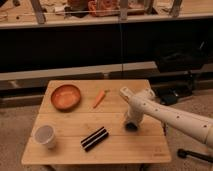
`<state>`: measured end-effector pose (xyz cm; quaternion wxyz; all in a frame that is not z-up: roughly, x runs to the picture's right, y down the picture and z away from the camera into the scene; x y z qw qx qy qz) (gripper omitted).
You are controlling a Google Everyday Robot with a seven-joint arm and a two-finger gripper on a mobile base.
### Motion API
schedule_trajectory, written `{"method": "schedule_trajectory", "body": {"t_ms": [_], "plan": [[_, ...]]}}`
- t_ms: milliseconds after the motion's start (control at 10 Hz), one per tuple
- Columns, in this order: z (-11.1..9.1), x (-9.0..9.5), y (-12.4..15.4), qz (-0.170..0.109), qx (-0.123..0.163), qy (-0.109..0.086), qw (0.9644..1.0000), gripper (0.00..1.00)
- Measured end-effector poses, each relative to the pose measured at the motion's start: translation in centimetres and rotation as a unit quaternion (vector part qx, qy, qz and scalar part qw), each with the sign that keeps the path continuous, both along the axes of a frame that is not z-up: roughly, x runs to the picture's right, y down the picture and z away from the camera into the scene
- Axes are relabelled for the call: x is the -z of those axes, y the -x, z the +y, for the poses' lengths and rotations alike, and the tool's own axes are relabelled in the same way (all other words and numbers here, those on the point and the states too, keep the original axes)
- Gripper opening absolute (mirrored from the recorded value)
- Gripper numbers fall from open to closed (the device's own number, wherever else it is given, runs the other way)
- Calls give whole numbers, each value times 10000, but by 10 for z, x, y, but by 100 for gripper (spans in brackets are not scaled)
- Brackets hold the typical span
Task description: Place the white sponge in the ceramic bowl
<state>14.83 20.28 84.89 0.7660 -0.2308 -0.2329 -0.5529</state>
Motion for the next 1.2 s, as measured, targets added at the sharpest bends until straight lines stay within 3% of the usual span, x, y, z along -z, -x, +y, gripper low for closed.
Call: {"method": "schedule_trajectory", "body": {"t_ms": [700,1200], "plan": [[-30,7,22,-35,51,-121,9999,2],[-53,13,57,-154,265,-220,9993,2]]}}
